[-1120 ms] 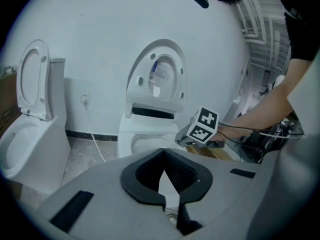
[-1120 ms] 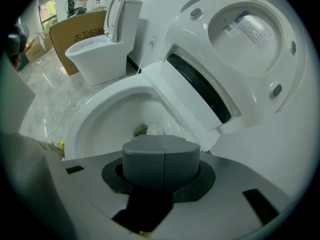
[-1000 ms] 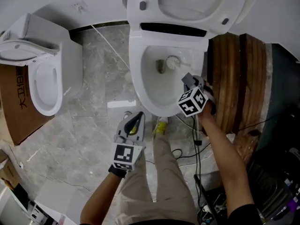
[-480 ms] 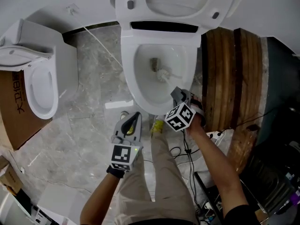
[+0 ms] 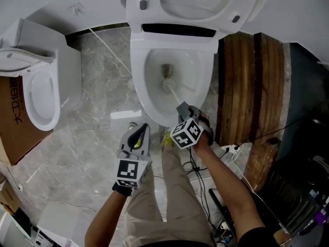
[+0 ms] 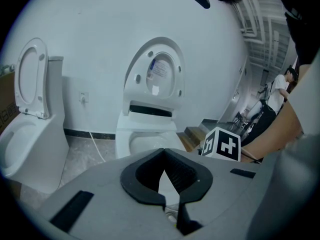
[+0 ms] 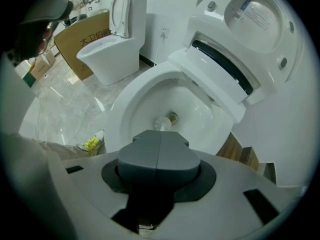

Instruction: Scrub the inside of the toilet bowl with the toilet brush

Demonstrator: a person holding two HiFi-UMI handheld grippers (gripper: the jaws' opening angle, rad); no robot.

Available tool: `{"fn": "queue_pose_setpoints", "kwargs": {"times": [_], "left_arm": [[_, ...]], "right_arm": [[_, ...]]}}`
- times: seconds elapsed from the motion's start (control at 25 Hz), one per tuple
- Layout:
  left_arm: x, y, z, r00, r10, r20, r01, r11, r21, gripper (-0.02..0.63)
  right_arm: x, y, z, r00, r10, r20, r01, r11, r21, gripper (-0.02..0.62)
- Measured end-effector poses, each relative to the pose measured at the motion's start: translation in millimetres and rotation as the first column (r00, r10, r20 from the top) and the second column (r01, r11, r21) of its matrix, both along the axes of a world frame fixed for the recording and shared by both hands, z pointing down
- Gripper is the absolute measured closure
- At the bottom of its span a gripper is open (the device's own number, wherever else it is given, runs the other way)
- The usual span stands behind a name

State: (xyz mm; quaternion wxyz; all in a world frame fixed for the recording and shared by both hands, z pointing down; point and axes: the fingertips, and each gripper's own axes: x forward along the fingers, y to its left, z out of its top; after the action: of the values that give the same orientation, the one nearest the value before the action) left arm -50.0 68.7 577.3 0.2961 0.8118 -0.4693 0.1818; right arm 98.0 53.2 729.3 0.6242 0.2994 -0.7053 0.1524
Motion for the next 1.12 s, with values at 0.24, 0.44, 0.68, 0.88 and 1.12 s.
{"fn": "queue_pose_setpoints", "kwargs": {"times": [0.24,0.44,0.68,0.88,1.12], "left_arm": [[-4.2,-4.6,-4.8,1.0,-0.008,-0.007,0.008,1.0,-0.005,0.588],[-10.1,-17.6,-11.5,0.999,0.033,0.043,-0.034,0.999,0.036,0.588],[-21.4,-34.1,-2.6,0.999,0.018,0.041,-0.019,0.999,0.036,0.588],[-26.2,-32.0,4.8,0.999,0.014,0.044,-0.015,1.0,0.013,0.588],[-31.6,-28.6,7.7,0.998,0.017,0.06,-0.017,1.0,0.01,0.588]], "right_arm": [[-21.6,-8.8,0.6,0.995,0.088,0.04,-0.088,0.996,-0.017,0.433],[-43.5,-22.8,1.4,0.997,0.061,0.036,-0.061,0.998,-0.003,0.431],[-57.8,-60.5,2.1,0.999,0.009,0.042,-0.011,0.999,0.043,0.434],[-50.9,-96.4,1.3,0.999,-0.012,0.048,0.008,0.997,0.083,0.437],[-29.0,-131.6,0.9,1.0,-0.013,0.02,0.01,0.992,0.124,0.442]]}}
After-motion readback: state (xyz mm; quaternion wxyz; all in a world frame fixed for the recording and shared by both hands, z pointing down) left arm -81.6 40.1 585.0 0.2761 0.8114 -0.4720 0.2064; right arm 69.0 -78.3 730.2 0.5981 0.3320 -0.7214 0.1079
